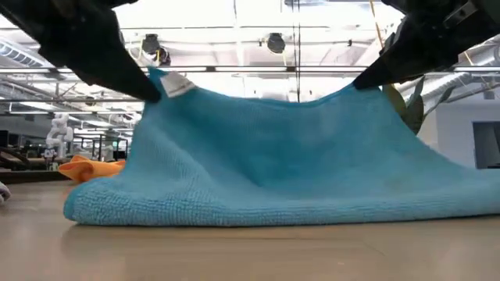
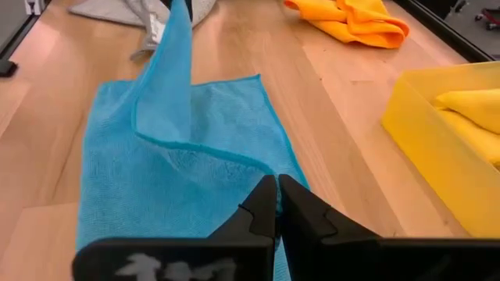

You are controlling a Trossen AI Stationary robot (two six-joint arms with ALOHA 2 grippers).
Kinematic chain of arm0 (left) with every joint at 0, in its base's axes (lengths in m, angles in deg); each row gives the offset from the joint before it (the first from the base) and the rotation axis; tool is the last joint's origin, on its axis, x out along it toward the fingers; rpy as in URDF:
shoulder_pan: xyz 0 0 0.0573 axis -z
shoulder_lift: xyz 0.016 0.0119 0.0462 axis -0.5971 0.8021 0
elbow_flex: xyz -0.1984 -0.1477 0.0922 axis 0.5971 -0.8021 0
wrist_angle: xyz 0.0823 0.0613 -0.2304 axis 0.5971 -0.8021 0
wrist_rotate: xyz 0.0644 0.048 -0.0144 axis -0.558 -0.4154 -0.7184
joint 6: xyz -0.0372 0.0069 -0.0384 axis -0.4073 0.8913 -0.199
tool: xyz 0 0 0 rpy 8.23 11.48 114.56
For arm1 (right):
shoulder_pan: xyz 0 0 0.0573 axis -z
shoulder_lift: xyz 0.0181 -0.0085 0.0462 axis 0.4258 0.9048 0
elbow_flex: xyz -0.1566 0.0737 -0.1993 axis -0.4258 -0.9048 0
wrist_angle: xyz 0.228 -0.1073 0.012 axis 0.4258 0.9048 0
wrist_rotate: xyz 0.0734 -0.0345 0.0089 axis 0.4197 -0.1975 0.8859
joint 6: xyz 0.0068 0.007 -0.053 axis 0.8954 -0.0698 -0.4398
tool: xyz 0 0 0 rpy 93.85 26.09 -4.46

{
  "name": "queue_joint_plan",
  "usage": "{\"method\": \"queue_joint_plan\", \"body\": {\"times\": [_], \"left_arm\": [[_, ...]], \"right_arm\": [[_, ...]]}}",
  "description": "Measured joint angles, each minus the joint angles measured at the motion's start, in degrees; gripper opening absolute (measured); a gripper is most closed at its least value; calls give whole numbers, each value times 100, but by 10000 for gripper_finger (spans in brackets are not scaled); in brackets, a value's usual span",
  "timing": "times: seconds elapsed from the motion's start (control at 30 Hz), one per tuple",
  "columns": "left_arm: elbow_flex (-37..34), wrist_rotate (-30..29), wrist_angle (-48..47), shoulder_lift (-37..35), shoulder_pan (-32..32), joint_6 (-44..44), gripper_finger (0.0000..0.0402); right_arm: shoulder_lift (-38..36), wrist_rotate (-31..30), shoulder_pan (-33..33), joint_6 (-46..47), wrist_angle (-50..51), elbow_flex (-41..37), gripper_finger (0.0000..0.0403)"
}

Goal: Fold microfiber towels
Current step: Fold the blue microfiber towel

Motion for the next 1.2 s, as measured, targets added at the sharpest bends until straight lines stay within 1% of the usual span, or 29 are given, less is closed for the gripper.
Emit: {"method": "queue_joint_plan", "body": {"times": [0.07,0.17,0.3,0.4,0.5,0.63,0.73,0.87,1.0,1.2], "left_arm": [[-7,132,-66,-191,6,-20,12],[-1,259,-265,-422,-26,-21,5],[-4,281,-533,-426,-182,-62,9],[-1,282,-514,-247,-312,-64,11],[-9,291,-537,-87,-403,-36,4],[-12,259,-630,159,-541,-65,11],[1,251,-586,352,-652,-130,13],[-5,240,-608,575,-778,-162,4],[-5,238,-627,658,-854,-166,13],[-5,235,-596,617,-841,-166,5]], "right_arm": [[1,-1,0,-3,0,0,2],[2,-27,0,1,15,0,2],[2,-228,33,125,85,0,2],[2,-405,37,292,325,2,2],[2,-585,36,543,636,2,2],[10,-619,120,948,1052,-19,2],[24,-612,204,1052,906,-234,2],[24,-591,353,1113,366,-664,2],[26,-585,446,995,-194,-1038,2],[26,-578,429,725,-455,-1139,2]]}}
